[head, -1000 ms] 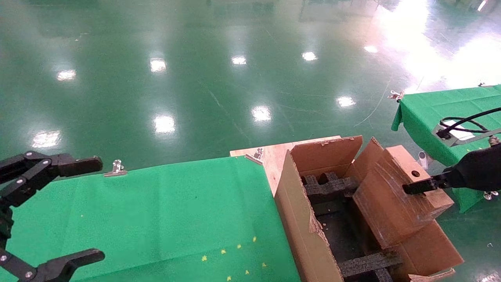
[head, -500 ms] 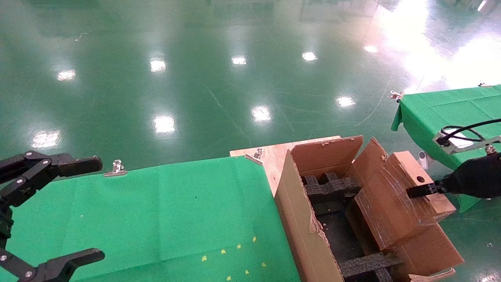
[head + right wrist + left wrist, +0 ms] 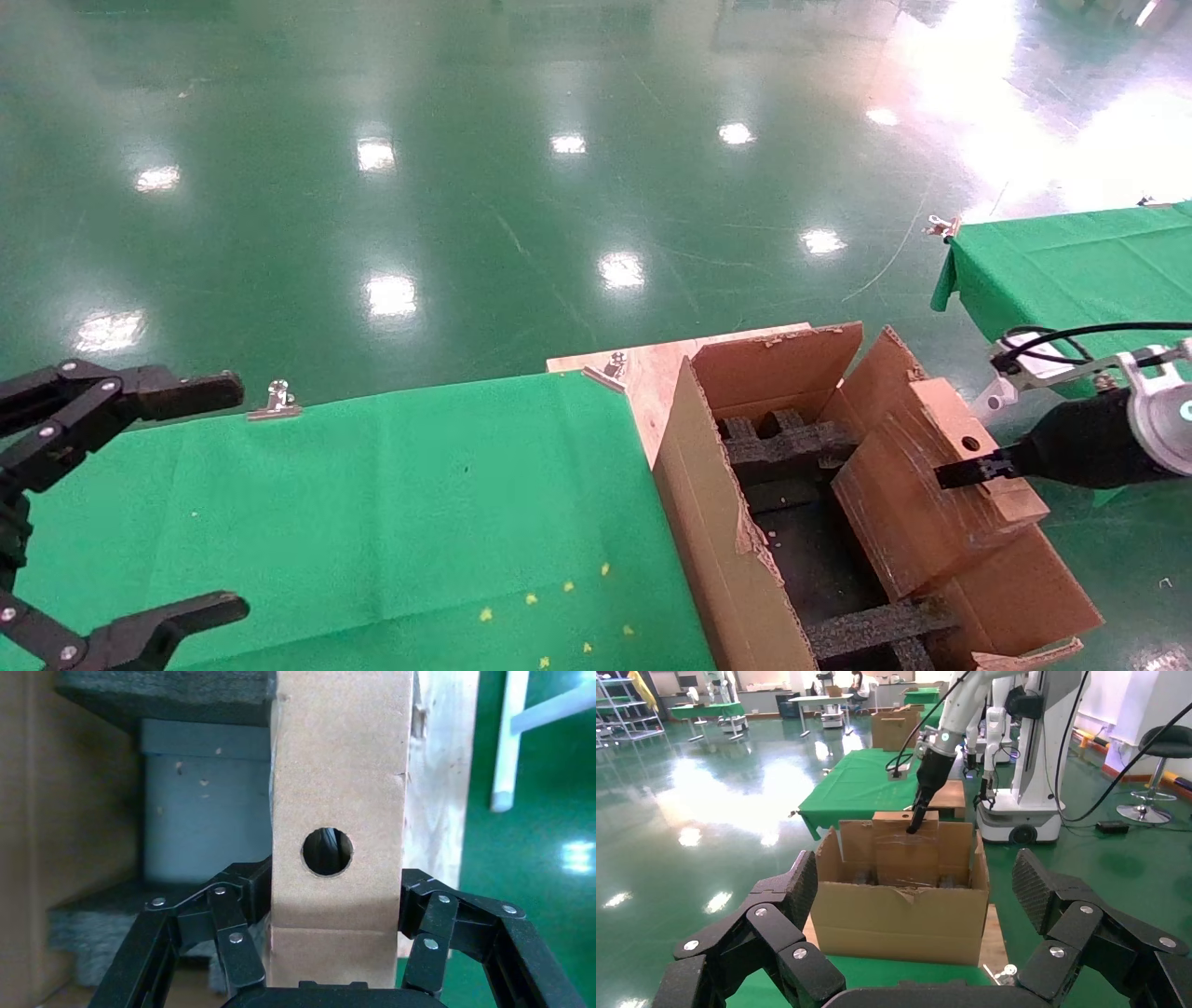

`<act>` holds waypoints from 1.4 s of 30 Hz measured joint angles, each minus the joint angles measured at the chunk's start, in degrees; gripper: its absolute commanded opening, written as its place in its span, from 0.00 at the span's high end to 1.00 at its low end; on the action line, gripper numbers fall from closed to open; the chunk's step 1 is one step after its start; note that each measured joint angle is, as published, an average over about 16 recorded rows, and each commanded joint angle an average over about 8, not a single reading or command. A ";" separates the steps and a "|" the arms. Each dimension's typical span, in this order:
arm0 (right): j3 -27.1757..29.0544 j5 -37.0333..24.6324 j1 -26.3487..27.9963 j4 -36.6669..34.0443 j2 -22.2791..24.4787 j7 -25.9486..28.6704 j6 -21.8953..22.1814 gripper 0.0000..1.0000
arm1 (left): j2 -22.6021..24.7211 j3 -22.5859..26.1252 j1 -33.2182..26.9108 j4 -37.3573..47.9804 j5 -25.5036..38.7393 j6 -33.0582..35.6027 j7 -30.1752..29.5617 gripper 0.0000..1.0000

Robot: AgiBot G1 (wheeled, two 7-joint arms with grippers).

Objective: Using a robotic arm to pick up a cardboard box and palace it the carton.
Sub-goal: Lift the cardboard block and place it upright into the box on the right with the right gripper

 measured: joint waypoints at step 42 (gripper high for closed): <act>-0.26 5.09 -19.23 -12.36 -13.18 -2.93 9.66 1.00 | -0.01 0.03 -0.01 0.00 -0.02 -0.01 0.01 0.00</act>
